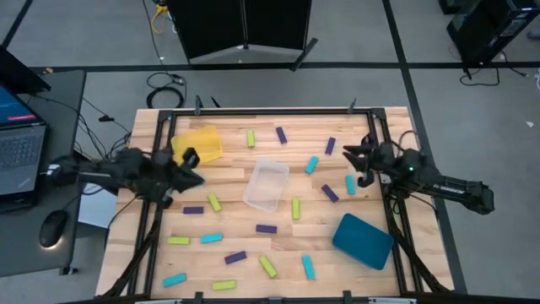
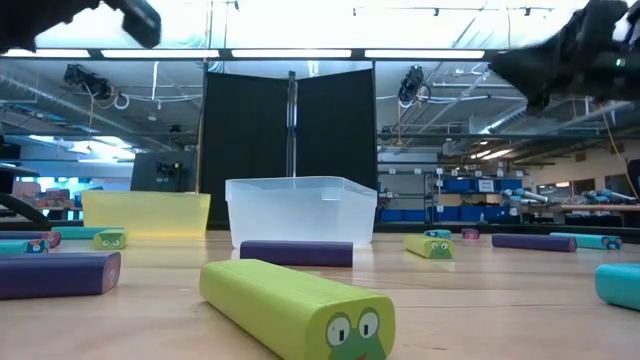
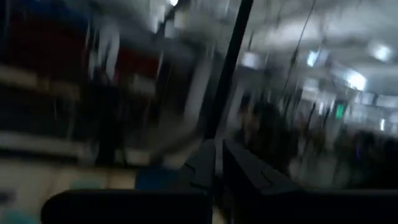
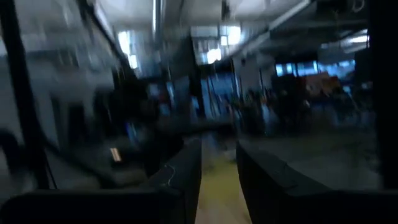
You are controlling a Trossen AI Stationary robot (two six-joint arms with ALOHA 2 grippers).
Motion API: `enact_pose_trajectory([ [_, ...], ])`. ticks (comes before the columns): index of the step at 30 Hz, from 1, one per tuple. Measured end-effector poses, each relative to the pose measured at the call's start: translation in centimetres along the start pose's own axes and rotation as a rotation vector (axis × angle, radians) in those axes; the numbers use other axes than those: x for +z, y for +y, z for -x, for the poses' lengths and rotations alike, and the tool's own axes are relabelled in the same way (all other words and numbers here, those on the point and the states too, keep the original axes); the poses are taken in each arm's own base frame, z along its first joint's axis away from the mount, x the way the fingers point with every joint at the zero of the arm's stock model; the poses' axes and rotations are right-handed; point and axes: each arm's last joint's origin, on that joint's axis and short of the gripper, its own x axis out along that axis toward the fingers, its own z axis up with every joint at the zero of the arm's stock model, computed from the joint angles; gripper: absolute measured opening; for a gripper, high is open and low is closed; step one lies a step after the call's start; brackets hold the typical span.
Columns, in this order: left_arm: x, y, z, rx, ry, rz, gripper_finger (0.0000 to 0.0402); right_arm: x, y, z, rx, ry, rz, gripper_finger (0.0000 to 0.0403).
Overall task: Sort blocks
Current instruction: Put the green block into the yellow bin
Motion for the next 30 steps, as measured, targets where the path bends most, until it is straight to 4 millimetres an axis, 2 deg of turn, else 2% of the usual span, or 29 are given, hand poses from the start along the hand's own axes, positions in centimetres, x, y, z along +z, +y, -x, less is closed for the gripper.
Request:
enact_pose_trajectory([
  [3,-0.8,0.5,-2.3,0.127,0.300,0.019,0.0039,0.9,0.2,0.0,0.025,-0.091,-0.116,0.0113],
  [8,-4.9,1.5,-4.5,0.404,0.859,0.119,0.0044,2.2,0.5,0.3,0.066,-0.220,-0.171,0.0113],
  [14,-8.5,0.9,-7.3,0.437,1.197,0.212,0.0058,2.3,0.5,0.3,0.061,-0.232,-0.171,0.0113],
  [21,-9.3,-0.3,-10.2,0.427,1.470,0.134,0.0070,2.2,0.4,0.3,0.051,-0.225,-0.169,0.0113],
  [27,-7.7,-0.9,-12.2,0.517,1.764,0.117,0.0057,2.2,0.3,0.3,0.038,-0.228,-0.164,0.0113],
  [30,-7.0,-0.9,-13.4,0.527,1.796,0.005,0.0055,2.2,0.2,0.3,0.030,-0.231,-0.160,0.0113],
])
